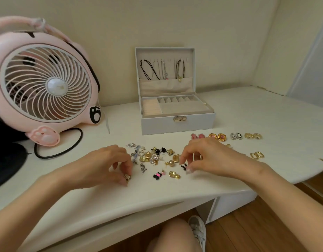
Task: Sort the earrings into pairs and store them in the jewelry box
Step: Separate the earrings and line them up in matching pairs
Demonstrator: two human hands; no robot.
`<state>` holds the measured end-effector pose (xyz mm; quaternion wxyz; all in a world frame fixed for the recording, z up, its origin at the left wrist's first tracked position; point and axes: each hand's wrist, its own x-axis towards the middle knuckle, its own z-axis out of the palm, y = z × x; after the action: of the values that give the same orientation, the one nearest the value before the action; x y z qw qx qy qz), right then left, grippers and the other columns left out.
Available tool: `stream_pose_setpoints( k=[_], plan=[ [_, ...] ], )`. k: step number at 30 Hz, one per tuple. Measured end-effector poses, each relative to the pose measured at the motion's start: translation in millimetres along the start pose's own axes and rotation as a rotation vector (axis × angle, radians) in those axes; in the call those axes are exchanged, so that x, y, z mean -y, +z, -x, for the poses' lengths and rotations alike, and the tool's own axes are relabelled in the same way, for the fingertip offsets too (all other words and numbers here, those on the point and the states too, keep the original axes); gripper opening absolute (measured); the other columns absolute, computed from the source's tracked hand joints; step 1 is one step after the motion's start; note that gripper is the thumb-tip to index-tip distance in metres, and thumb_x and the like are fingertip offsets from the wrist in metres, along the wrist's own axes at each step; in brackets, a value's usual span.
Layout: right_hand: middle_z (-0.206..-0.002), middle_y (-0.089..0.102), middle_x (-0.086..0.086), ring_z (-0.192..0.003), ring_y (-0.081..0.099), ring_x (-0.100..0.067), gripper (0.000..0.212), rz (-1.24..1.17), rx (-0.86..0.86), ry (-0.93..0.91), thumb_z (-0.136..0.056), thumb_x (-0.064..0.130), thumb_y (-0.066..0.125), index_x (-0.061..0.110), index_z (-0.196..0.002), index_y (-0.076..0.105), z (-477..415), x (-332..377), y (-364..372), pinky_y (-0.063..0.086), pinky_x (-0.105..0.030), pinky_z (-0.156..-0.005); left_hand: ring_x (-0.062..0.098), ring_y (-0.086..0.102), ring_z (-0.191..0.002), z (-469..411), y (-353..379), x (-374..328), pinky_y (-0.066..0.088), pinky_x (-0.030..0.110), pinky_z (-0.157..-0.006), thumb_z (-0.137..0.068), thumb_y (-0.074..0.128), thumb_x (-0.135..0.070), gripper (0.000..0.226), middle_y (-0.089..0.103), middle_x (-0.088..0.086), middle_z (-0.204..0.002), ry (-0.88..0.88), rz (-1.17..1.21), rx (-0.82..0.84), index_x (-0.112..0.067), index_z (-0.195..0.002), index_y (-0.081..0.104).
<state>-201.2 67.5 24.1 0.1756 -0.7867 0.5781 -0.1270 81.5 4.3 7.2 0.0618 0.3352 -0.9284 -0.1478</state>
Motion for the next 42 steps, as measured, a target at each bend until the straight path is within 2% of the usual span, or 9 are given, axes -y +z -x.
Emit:
stream_pose_setpoints(
  k=[4,7,13,28,31,33,35,39,42],
  plan=[
    [-0.09,0.058,0.008,-0.082,0.054,-0.003,0.023,0.016,0.016,-0.009,-0.076,0.025,0.076,0.025,-0.097,0.068,2,3,3,0.03,-0.007,-0.079,0.006,0.049,-0.088,2,3,1,0.045,0.027,-0.075,-0.073,0.071,-0.043,0.02,0.057,-0.019,-0.09,0.004,0.02,-0.035,-0.047,-0.083,0.054],
    [-0.093,0.057,0.009,-0.08,0.052,-0.001,0.022,0.044,0.025,0.003,-0.077,0.021,0.075,0.026,-0.097,0.067,3,2,4,0.032,-0.004,-0.068,0.006,0.049,-0.088,2,4,0,0.044,0.024,-0.075,-0.072,0.069,-0.047,0.019,0.056,-0.019,-0.092,0.009,0.028,-0.031,-0.045,-0.083,0.054],
    [-0.095,0.055,0.009,-0.083,0.053,-0.003,0.014,0.025,0.0,0.005,-0.08,0.02,0.072,0.023,-0.093,0.069,8,1,10,0.046,-0.018,-0.076,0.005,0.048,-0.087,2,9,-7,0.042,0.022,-0.076,-0.067,0.06,-0.055,0.021,0.056,-0.018,-0.092,0.029,0.068,-0.038,-0.043,-0.083,0.054],
    [-0.085,0.06,0.01,-0.081,0.055,-0.001,0.002,-0.207,-0.066,-0.048,-0.078,0.021,0.072,0.023,-0.079,0.072,13,-1,24,0.045,-0.016,-0.073,0.004,0.049,-0.087,2,11,-10,0.042,0.021,-0.076,-0.067,0.055,-0.069,0.034,0.057,-0.017,-0.091,0.041,0.078,-0.064,-0.04,-0.086,0.054],
    [-0.084,0.061,0.011,-0.078,0.053,-0.002,0.003,-0.198,-0.148,-0.051,-0.081,0.024,0.069,0.027,-0.079,0.07,7,1,21,0.041,-0.015,-0.07,0.003,0.049,-0.085,-1,11,-15,0.042,0.018,-0.074,-0.068,0.047,-0.077,0.039,0.058,-0.02,-0.09,0.057,0.09,-0.111,-0.042,-0.083,0.054],
    [-0.085,0.06,0.01,-0.074,0.052,-0.003,0.002,-0.17,-0.225,-0.04,-0.082,0.027,0.068,0.027,-0.083,0.07,-2,5,18,0.035,-0.014,-0.083,0.006,0.05,-0.082,-5,10,-17,0.043,0.02,-0.071,-0.066,0.044,-0.079,0.045,0.058,-0.021,-0.091,0.038,0.102,-0.168,-0.038,-0.079,0.056],
    [-0.089,0.057,0.01,-0.074,0.048,-0.001,0.009,-0.076,-0.233,-0.033,-0.083,0.032,0.068,0.028,-0.091,0.07,-12,11,19,0.031,-0.021,-0.089,0.007,0.05,-0.081,-8,10,-17,0.043,0.02,-0.069,-0.067,0.043,-0.076,0.041,0.057,-0.021,-0.091,0.014,0.101,-0.232,-0.038,-0.075,0.056],
    [-0.095,0.048,0.01,-0.093,0.049,-0.01,0.022,0.189,-0.141,-0.041,-0.083,0.037,0.064,0.031,-0.104,0.065,-28,21,27,0.034,-0.027,-0.07,0.006,0.05,-0.079,-10,7,-18,0.04,0.016,-0.065,-0.081,0.06,-0.046,0.013,0.059,-0.02,-0.085,-0.053,0.109,-0.364,-0.035,-0.075,0.056],
    [-0.095,0.048,0.009,-0.093,0.053,-0.012,0.016,0.2,-0.141,-0.033,-0.083,0.03,0.063,0.027,-0.099,0.066,-31,21,29,0.039,-0.026,-0.069,0.01,0.05,-0.078,-7,6,-13,0.038,0.016,-0.064,-0.084,0.062,-0.031,0.01,0.06,-0.011,-0.072,-0.104,0.093,-0.424,-0.032,-0.075,0.058]
  ],
)
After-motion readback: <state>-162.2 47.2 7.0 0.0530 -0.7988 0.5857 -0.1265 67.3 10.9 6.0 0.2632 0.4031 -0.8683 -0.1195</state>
